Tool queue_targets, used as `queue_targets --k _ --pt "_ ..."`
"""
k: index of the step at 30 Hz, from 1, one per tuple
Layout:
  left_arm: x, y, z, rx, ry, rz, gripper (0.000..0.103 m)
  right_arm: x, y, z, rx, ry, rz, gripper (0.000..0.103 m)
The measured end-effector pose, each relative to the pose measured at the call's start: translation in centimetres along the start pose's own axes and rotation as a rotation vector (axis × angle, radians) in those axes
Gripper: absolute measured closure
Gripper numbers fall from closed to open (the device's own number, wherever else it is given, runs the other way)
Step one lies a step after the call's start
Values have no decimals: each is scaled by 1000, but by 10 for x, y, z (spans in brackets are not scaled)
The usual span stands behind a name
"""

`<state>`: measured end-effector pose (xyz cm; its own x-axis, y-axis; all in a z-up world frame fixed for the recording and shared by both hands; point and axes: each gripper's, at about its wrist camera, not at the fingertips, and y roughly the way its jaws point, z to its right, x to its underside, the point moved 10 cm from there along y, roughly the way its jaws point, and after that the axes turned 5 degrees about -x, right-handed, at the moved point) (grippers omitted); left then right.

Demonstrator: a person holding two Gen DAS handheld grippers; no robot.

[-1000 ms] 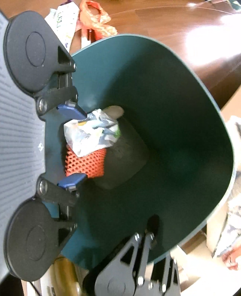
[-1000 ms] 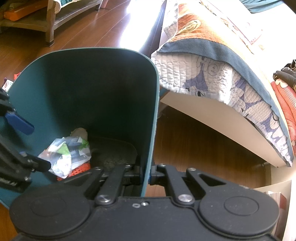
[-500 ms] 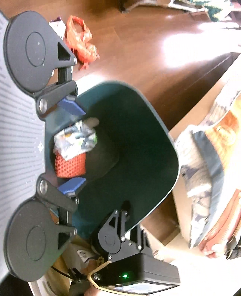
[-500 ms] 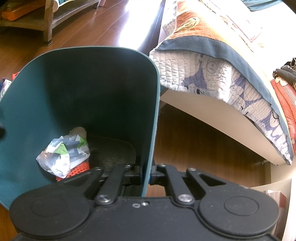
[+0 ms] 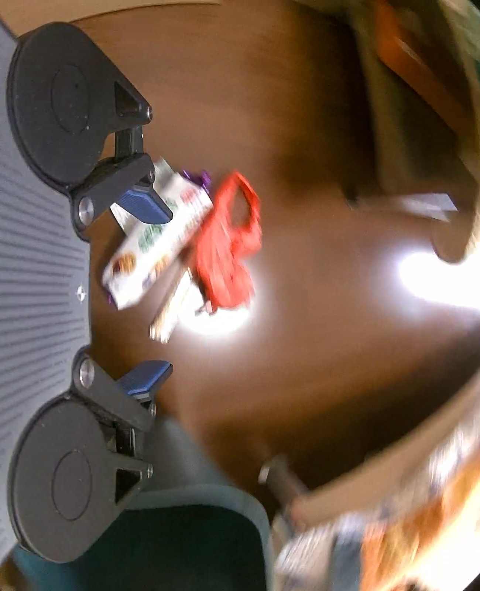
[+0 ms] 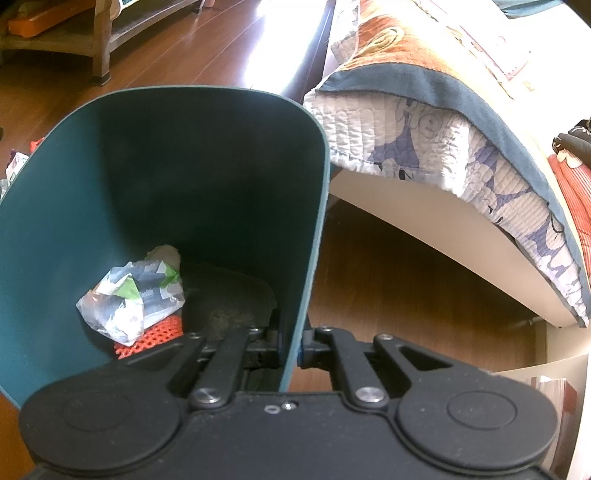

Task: Collect trash
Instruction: 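Return the left gripper to the pile and grasp the white biscuit box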

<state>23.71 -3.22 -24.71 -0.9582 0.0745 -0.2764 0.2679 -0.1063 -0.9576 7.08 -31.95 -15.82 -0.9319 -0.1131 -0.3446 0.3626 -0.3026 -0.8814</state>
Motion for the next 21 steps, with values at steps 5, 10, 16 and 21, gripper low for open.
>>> queue_targets --k 5,10,16,21 --pt "7 48 -30 -28 -144 -66 22 0 -1 1 2 -3 2 97" --pt "21 90 -38 -28 -227 -130 22 1 -1 0 3 -10 3 96" --pt "28 129 -42 -29 -292 -183 22 3 0 -2 4 -25 -1 96" --pt "34 150 -48 -66 -310 -215 22 4 1 -1 4 -19 -1 96"
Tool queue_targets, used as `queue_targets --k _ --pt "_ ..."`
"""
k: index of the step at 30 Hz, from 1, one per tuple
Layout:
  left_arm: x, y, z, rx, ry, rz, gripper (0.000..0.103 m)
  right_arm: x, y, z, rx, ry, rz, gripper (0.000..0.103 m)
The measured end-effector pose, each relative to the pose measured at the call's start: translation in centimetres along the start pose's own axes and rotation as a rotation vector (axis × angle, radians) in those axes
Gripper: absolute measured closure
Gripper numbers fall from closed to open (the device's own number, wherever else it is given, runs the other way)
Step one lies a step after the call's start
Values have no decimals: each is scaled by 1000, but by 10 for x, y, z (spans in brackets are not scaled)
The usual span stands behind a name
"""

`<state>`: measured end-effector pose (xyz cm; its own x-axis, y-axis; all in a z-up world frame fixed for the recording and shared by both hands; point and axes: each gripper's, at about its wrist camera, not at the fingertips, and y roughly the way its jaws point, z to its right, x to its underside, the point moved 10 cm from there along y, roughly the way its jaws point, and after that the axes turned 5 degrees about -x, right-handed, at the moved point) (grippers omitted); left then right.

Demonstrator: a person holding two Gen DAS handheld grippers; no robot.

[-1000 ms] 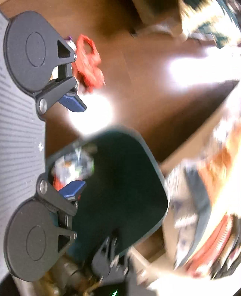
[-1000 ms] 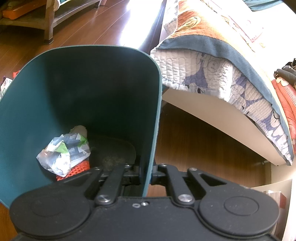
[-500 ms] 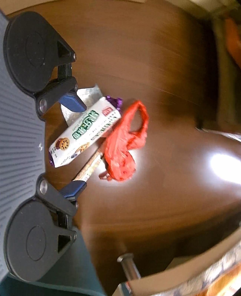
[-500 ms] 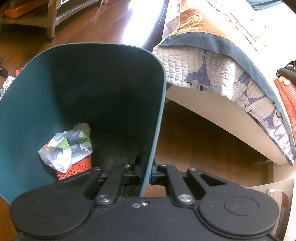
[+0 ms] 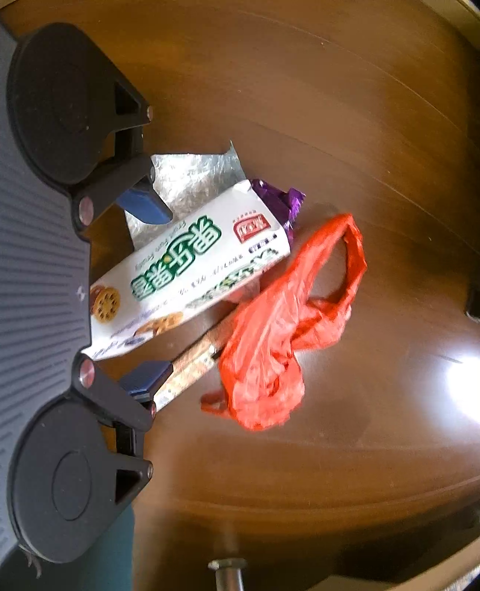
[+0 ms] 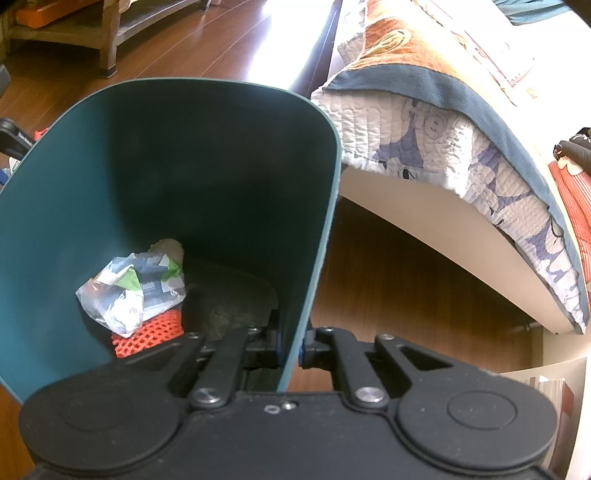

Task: Collect trash
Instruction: 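Return the left gripper to the pile and grasp the white biscuit box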

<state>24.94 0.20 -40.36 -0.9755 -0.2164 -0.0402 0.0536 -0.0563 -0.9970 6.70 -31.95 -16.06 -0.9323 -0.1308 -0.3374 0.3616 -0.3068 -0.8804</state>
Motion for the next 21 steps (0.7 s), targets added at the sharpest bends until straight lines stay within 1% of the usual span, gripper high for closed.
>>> queue_targets --k 2,5,6,7,8,9,12,15,16,17,18,19,21 --pt "0 5 0 -1 5 -4 23 1 0 0 -2 9 0 96" --pt "1 12 4 -6 38 -9 23 3 0 1 -5 23 0 96" --pt "2 13 5 -7 47 -6 25 3 0 2 -6 25 -1 96" --pt "2 13 5 -9 50 -6 32 4 1 2 -7 27 -2 96" --pt "3 13 5 -8 48 -11 36 4 1 3 -7 30 -3 96" --pt "4 15 4 -5 42 -22 44 4 1 3 -8 34 -4 96" --pt "5 18 1 2 19 -38 45 6 1 3 -8 38 -9 96" --pt "3 17 0 1 7 -35 50 6 1 3 -7 43 -13 96" --pt "3 14 -1 -3 9 -30 56 6 1 3 -6 45 -13 96" --pt "3 12 -1 -5 12 -29 58 6 1 3 -6 47 -14 96" --pt "5 10 -1 -2 16 -32 73 7 1 4 -6 50 -14 96" --pt "6 9 -1 -3 20 -36 78 7 1 4 -6 54 -14 96" --pt "7 4 -4 -11 34 -32 83 7 1 5 -11 68 -8 96"
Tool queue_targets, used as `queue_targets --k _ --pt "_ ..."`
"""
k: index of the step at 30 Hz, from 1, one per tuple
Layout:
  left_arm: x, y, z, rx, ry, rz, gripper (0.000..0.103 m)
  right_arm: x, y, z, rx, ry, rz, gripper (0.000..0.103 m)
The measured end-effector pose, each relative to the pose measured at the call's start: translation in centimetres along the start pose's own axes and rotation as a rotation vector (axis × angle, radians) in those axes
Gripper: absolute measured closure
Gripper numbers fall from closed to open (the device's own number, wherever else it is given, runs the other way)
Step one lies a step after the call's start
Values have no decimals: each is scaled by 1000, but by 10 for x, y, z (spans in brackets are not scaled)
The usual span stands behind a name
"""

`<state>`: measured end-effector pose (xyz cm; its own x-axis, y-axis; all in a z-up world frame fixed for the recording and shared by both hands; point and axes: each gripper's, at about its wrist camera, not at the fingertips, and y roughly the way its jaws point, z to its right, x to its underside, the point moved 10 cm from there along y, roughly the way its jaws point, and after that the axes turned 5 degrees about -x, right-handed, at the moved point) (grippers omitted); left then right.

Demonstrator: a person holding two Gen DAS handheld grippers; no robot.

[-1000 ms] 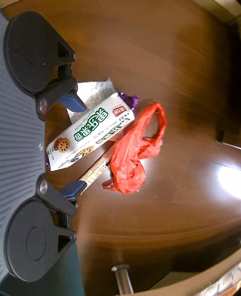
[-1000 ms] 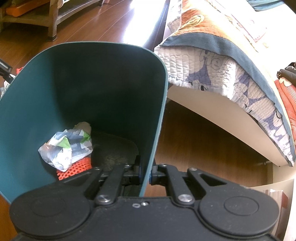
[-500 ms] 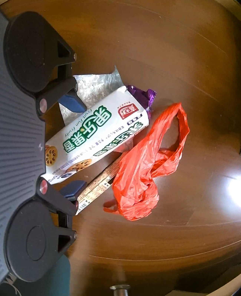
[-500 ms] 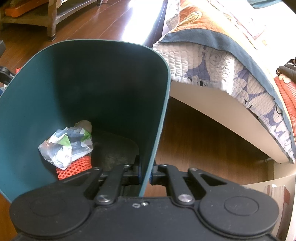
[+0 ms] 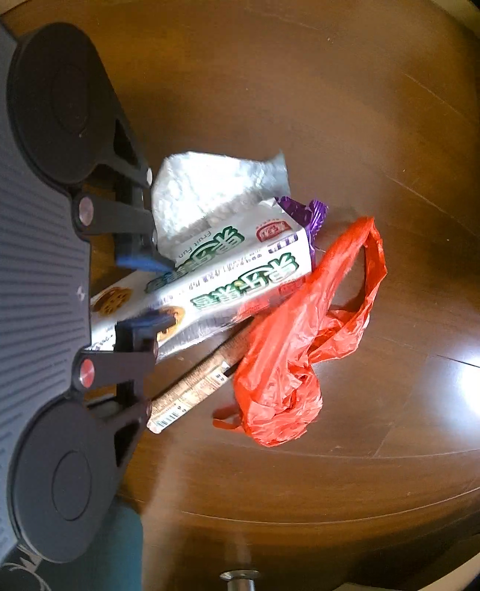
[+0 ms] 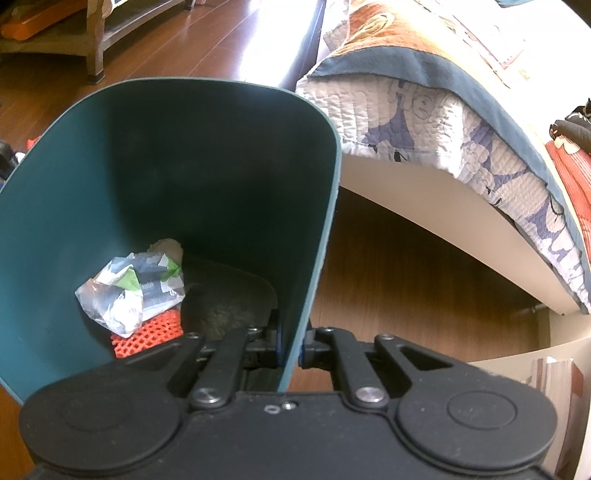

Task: Collect trash
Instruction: 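Return the left gripper to the pile and grasp the white biscuit box, then lift the white biscuit box with the left gripper toward the bin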

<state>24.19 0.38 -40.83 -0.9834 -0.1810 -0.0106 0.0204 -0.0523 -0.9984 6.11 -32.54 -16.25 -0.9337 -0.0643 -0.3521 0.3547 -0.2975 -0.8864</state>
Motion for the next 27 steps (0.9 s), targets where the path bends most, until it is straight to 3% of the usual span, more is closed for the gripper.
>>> queue_targets --k 8,17,27 --pt "1 -16 -10 1 46 30 92 -4 0 -1 -4 9 15 98" --pt "10 -61 -2 29 189 86 94 -5 0 -1 6 12 11 98" --pt "40 -145 31 191 327 128 94 -6 0 -2 8 14 11 98"
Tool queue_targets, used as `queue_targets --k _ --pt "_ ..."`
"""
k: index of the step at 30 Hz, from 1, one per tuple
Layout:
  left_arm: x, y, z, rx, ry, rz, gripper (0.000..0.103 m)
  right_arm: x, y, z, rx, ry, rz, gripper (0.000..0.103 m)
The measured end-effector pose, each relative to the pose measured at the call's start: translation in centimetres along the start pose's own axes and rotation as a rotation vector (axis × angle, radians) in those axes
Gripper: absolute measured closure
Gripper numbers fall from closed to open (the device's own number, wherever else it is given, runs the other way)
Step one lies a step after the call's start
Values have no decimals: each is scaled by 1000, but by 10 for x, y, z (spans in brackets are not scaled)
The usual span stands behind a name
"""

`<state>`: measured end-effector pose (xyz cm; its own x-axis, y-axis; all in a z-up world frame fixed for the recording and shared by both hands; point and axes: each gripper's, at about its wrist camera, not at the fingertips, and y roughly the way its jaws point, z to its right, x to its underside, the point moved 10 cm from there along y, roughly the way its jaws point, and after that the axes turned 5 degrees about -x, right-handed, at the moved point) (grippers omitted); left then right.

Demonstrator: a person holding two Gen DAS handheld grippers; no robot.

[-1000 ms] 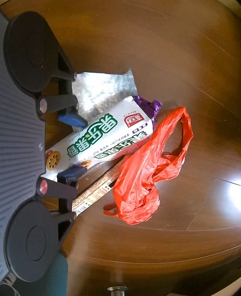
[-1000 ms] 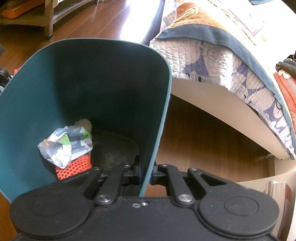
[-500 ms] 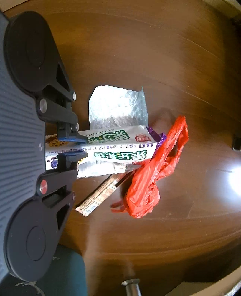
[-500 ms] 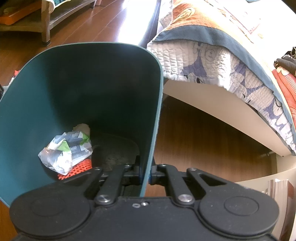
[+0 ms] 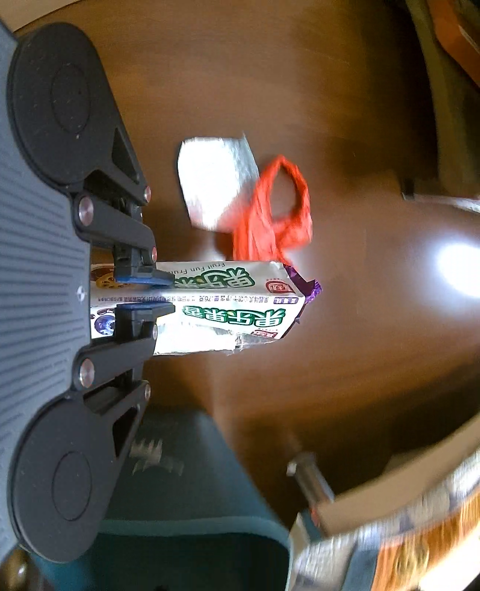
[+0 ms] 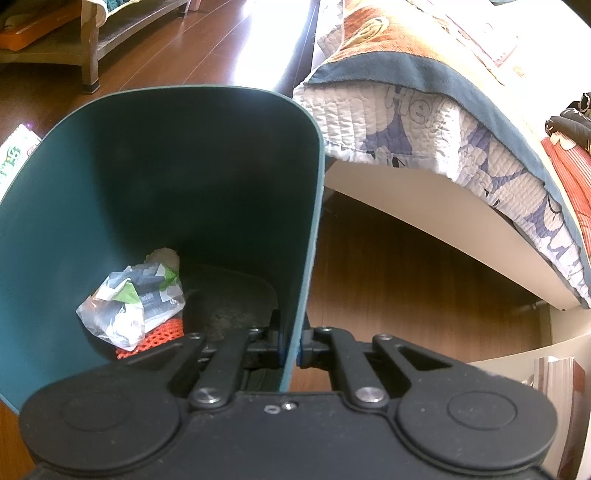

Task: Collect trash
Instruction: 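Lift the white biscuit box with the left gripper toward the bin, then lower the biscuit box into the green bin and open the left gripper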

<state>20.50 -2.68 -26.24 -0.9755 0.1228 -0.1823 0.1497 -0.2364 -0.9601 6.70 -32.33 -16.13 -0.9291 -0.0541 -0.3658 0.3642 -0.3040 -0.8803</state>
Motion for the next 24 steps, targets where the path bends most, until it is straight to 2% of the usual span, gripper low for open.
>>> queue_targets --k 5,10,12,15,18,24 --pt "-5 -51 42 91 75 64 94 0 0 0 0 -1 -1 98" --pt "-20 -103 78 127 134 175 94 -1 0 -1 -2 -4 1 98" --pt "-24 -120 94 163 157 199 94 -1 0 -1 0 -9 2 98" --pt "-20 -134 122 208 210 204 94 -2 -1 -3 1 -13 4 98" --pt "-9 -131 150 241 273 185 94 -5 -1 -4 -1 -16 7 98" --pt "9 -96 198 289 321 69 94 -9 -3 -6 -10 -25 16 98"
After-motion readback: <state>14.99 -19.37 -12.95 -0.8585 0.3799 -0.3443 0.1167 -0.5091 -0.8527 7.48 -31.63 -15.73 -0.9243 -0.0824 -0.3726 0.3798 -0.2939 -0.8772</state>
